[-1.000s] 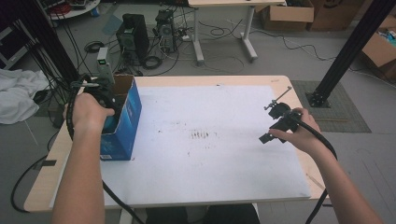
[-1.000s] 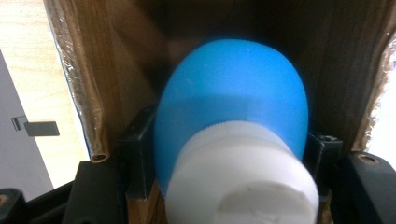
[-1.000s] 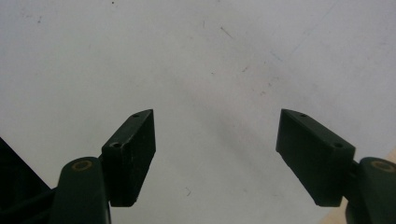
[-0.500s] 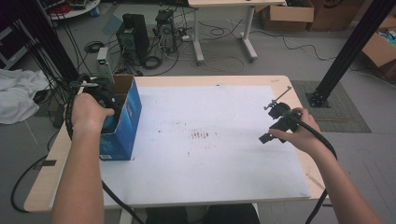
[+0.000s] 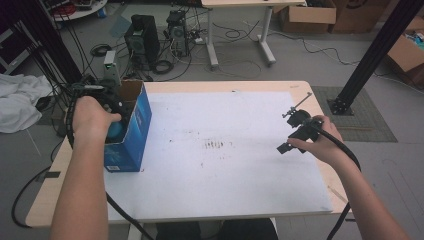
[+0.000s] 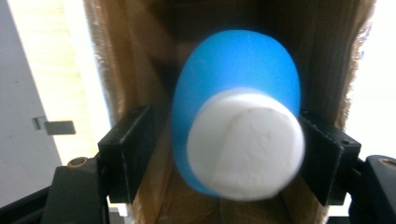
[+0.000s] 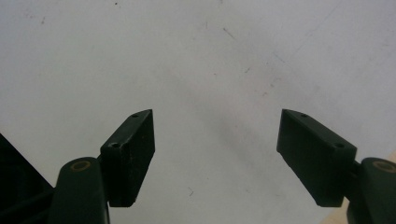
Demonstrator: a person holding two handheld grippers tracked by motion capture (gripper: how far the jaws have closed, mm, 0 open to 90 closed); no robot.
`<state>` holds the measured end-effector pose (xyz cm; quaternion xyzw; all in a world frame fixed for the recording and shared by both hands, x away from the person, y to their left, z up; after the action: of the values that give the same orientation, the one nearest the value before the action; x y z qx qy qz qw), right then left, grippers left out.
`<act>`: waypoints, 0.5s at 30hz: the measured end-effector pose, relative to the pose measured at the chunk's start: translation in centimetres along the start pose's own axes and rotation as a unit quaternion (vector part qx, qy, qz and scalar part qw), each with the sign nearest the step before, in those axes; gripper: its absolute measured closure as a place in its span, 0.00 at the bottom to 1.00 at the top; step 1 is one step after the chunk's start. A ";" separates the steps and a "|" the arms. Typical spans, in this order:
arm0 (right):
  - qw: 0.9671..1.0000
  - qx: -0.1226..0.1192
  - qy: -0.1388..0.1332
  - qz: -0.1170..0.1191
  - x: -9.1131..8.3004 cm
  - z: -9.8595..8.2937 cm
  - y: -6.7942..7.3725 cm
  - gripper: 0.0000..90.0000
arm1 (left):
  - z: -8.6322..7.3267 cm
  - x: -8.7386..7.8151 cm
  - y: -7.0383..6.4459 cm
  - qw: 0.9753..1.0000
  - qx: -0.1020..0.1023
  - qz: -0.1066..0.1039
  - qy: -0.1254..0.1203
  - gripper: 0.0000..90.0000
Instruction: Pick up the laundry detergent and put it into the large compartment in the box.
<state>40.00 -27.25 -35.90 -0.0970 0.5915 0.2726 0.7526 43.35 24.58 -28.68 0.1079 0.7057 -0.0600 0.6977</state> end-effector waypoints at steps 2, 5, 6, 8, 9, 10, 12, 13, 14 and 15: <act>1.000 -0.001 0.001 0.000 0.0 0.0 0.0 0.31 | 0.0 -0.6 0.0 1.000 0.001 0.003 -0.010 0.29; 1.000 -0.001 0.000 0.000 0.0 0.0 0.0 0.31 | -0.1 -1.8 0.0 1.000 0.004 0.006 -0.023 0.27; 1.000 0.000 0.000 0.000 0.0 0.0 0.0 0.31 | -0.1 -2.2 0.0 1.000 0.006 0.003 -0.031 0.26; 1.000 0.000 0.000 -0.001 -0.1 0.0 0.0 0.31 | -0.2 -3.1 -0.1 0.999 0.012 0.002 -0.041 0.25; 1.000 0.000 0.000 -0.001 -0.1 0.0 0.0 0.31 | -0.2 -3.5 -0.1 0.999 0.016 0.005 -0.044 0.24; 1.000 0.001 0.000 0.000 -0.1 0.0 0.0 0.31 | -0.3 -4.0 -0.1 0.999 0.022 0.006 -0.048 0.23; 1.000 0.000 -0.001 0.000 -0.2 0.1 0.1 0.31 | -0.3 -4.7 -0.4 0.998 0.027 0.006 -0.056 0.22; 1.000 -0.001 -0.001 0.001 -0.2 0.1 0.1 0.31 | -0.4 -5.1 -0.6 0.998 0.031 0.007 -0.058 0.21; 1.000 0.000 -0.001 0.000 -0.2 0.2 0.2 0.31 | -0.4 -5.4 -0.8 0.997 0.034 0.007 -0.062 0.21; 1.000 -0.002 -0.002 0.001 -0.1 0.2 0.2 0.31 | -0.3 -5.7 -1.0 0.997 0.039 0.006 -0.067 0.21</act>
<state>40.06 -27.03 -35.66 -0.0972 0.5898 0.2743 0.7533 42.80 23.27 -23.02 0.1348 0.6541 -0.0902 0.7388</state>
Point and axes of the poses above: each handheld gripper's, and its own axes: x roughly forward along the jaws, z roughly out of its top, y roughly to its left, the point moved 3 cm from there along x, roughly forward along the jaws, and after that the axes turned 13 degrees about x, right-handed, at the moved point
